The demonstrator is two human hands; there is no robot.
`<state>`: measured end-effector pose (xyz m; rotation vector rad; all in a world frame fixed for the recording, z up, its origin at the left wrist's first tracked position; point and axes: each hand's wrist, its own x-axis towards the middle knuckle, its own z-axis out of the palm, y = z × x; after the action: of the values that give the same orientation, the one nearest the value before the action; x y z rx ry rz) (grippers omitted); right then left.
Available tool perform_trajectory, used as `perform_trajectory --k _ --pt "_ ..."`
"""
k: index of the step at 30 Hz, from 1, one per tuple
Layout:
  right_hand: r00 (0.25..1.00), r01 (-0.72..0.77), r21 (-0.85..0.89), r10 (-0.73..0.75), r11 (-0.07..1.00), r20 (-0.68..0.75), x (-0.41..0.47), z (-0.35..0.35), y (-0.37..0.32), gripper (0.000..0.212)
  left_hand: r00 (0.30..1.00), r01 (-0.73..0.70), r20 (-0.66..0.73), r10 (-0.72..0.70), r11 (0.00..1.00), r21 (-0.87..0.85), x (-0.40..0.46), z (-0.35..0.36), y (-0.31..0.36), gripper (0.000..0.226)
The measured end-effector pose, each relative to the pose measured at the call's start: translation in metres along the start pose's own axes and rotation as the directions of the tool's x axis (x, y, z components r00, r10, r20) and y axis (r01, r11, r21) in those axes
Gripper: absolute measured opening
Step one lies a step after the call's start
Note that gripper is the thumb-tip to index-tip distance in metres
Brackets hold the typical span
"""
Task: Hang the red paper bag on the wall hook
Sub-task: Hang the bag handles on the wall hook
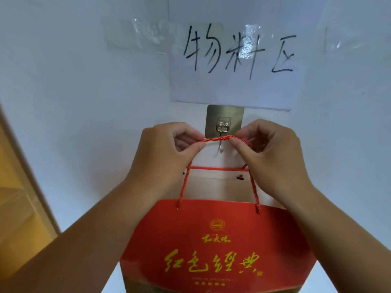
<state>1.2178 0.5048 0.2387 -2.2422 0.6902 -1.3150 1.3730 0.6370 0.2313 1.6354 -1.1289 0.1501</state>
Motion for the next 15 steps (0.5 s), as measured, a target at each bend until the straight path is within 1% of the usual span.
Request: perform_trajectory --k 2,4,6,8,11,13,15 --pt "1.000 0.022 -0.101 -0.022 0.995 0.007 -0.003 0.006 0.004 0.010 1.000 0.009 -0.012 -0.008 0.998 0.057 -0.004 0.007 -0.006 0.008" --pt "0.998 0.042 -0.199 -0.029 0.979 0.064 -0.011 0.012 0.012 0.011 0.999 0.032 0.003 -0.032 0.996 0.082 -0.012 0.017 -0.013 0.008" --pt "0.991 0.026 -0.174 -0.003 0.984 0.132 -0.021 0.016 0.021 0.015 0.997 0.064 0.038 -0.067 0.996 0.066 -0.025 0.027 -0.019 0.008" --pt "0.988 0.011 -0.154 0.013 0.988 0.152 -0.031 0.018 0.023 0.018 0.993 0.077 0.087 -0.082 0.996 0.052 -0.036 0.033 -0.020 0.010" --pt "0.986 -0.010 -0.081 0.023 0.997 0.167 -0.038 0.017 0.025 0.020 0.986 0.079 0.142 -0.085 0.996 0.045 -0.048 0.034 -0.016 0.021" --pt "0.976 0.001 -0.030 0.005 1.000 0.217 -0.041 0.012 0.022 0.017 0.985 0.067 0.154 -0.078 0.995 0.073 -0.053 0.030 -0.012 0.029" --pt "0.965 0.044 -0.023 -0.036 0.999 0.261 -0.047 0.007 0.016 0.010 0.984 0.049 0.162 -0.068 0.992 0.119 -0.059 0.021 -0.008 0.036"
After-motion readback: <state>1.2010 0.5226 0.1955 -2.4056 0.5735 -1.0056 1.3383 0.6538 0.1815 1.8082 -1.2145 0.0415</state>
